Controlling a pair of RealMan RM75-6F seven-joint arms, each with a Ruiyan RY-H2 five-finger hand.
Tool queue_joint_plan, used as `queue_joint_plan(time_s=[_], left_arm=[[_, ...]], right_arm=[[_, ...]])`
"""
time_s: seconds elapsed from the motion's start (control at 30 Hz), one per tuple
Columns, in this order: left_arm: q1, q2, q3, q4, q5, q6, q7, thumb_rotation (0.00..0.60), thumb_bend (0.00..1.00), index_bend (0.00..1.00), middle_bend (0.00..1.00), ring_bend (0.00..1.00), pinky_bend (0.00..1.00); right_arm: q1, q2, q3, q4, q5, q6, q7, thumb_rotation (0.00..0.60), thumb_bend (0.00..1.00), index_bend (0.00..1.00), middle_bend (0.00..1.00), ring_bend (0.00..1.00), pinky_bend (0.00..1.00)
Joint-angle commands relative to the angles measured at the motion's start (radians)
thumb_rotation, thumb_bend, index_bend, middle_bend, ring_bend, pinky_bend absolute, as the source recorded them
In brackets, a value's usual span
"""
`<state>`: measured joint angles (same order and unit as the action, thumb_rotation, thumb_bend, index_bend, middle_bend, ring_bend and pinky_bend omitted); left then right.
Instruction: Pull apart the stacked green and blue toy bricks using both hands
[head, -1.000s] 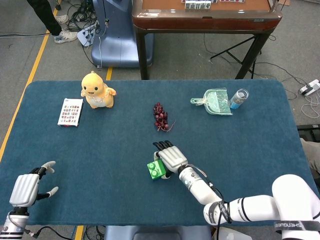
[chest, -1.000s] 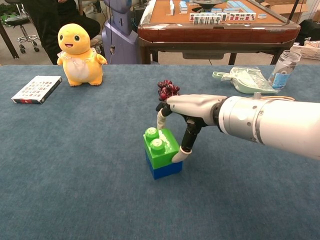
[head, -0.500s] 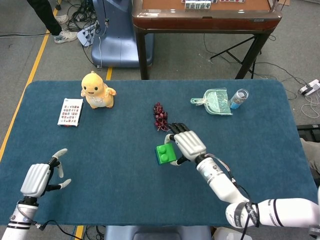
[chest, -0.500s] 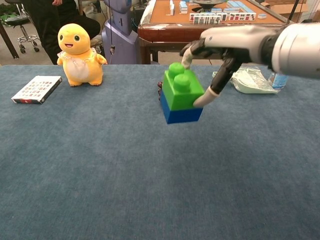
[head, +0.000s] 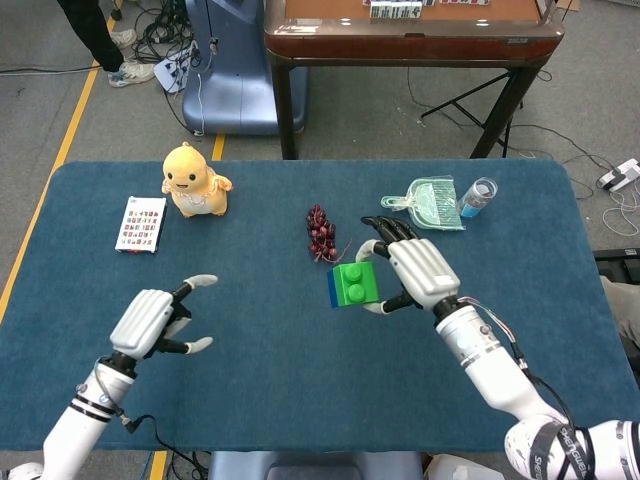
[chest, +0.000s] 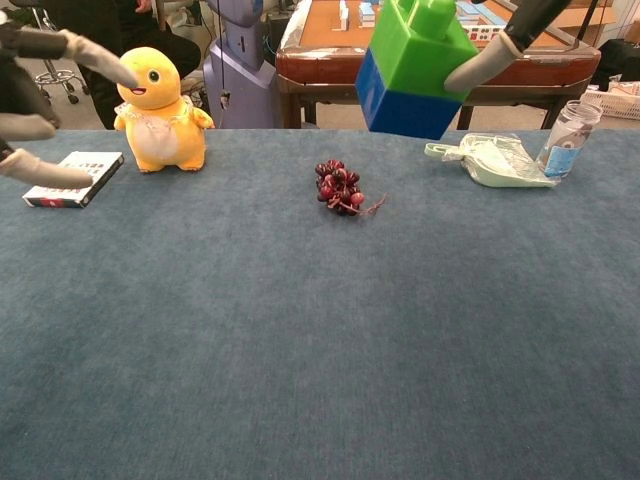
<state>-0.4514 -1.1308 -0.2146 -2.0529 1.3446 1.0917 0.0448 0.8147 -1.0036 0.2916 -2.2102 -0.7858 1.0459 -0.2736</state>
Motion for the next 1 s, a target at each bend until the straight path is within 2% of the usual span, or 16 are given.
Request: queue_joint_plan(time_s=[0.03,0.3,0.6,0.77,1.0], left_arm=[[-0.069,-0.017,-0.041,-0.048,-0.072,-0.066,0.020,0.600,0.07,0.30,1.00,1.00,1.00],[-0.166,-0.068,-0.084,-0.074,-0.236,-0.115,0.029,0.600,0.07,0.30,1.00,1.00,1.00],[-0.201,-0.166,-0.095,-0.071,-0.380,0.005,0.112,0.600,0.07,0.27,1.00,1.00,1.00],[-0.216,-0.188,-0.100,-0.079,-0.423,0.025,0.121,0.600,0.07,0.26,1.00,1.00,1.00],[-0.222,-0.197,-0.089,-0.078,-0.401,0.022,0.101,0.600,0.07,0.26,1.00,1.00,1.00]], right_arm=[[0.005,-0.004,0.004,-0.004,-0.001,-0.003,0.006,0.600,0.11,0.58,0.08,0.00,0.00],[0.036,-0.043,0.020,-0.009,0.017,0.000,0.013,0.600,0.11,0.58,0.08,0.00,0.00],[0.065,-0.098,0.025,0.002,0.029,0.002,0.024,0.600,0.11,0.58,0.08,0.00,0.00],[0.080,-0.131,0.021,0.017,0.042,0.009,0.017,0.600,0.11,0.58,0.08,0.00,0.00],[0.103,-0.190,0.024,0.038,0.061,0.044,-0.003,0.600,0.11,0.58,0.08,0.00,0.00]])
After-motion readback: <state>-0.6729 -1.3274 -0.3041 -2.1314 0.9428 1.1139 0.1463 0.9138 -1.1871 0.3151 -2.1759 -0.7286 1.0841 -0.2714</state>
